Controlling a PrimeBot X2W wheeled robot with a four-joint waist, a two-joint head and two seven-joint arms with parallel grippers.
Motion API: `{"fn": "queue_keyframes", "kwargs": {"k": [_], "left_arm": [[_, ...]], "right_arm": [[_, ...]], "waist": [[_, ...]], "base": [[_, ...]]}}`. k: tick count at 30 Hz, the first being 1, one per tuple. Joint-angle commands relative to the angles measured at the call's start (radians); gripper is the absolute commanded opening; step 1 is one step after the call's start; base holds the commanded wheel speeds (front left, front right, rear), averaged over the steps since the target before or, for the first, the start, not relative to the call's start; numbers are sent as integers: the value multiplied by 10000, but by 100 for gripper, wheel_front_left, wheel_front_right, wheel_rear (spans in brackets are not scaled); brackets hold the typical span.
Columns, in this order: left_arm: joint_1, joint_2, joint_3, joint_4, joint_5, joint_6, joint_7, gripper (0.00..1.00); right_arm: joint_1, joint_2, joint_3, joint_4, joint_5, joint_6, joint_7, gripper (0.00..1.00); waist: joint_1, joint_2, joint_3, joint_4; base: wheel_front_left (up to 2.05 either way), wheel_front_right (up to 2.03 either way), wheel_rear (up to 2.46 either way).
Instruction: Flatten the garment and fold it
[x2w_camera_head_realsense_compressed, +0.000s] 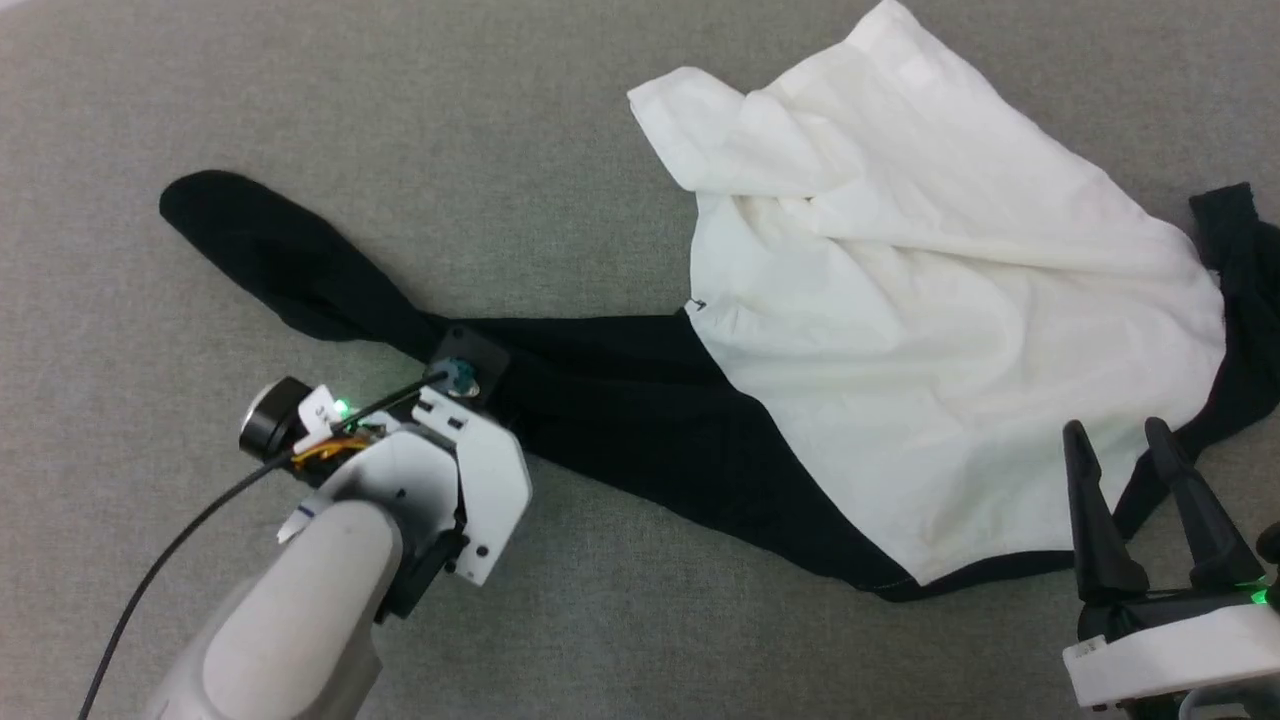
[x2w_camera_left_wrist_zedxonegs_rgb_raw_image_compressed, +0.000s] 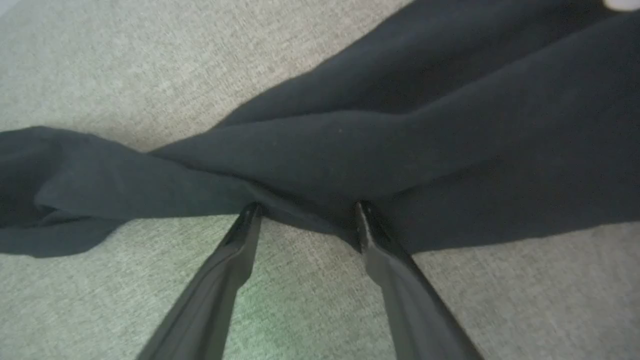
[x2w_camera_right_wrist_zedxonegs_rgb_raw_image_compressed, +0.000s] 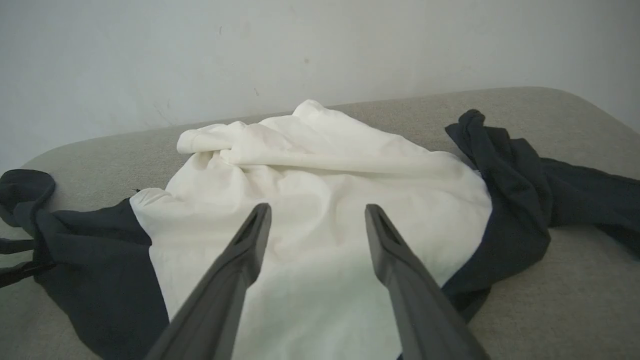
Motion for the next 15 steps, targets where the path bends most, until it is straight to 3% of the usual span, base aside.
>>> {"fn": "queue_keyframes", "kwargs": {"k": [1, 2, 3, 5, 11, 15], "left_arm": [[-164, -57, -159, 443, -22, -147, 61, 100], [-183, -126, -183, 656, -94, -183, 89, 100], [-195, -194, -209, 871, -164, -214, 128, 87], [-225, -332, -281, 1220, -293, -339, 55, 2], [-161, -811, -285, 1701, -763, -537, -508, 0], [-112, -946, 428, 1193, -1025, 40, -1642, 0]], "right_arm": [[-176, 25, -11, -124, -20, -19, 68, 100], [-190, 25, -18, -163, -40, -19, 91, 100], [-211, 25, -27, -202, -52, -19, 110, 100], [-250, 25, -50, -274, -67, -19, 158, 100], [-249, 25, -117, -391, -75, -19, 285, 100], [-208, 25, -60, -434, -70, -19, 391, 100]], "waist": [[-1, 0, 292, 31], [-1, 0, 349, 48], [-1, 0, 398, 62], [-1, 0, 470, 104], [-1, 0, 412, 338], [-1, 0, 205, 573]], "base": [[0, 0, 0], [0, 0, 0], [0, 0, 0], [0, 0, 0], [0, 0, 0], [0, 0, 0]]}}
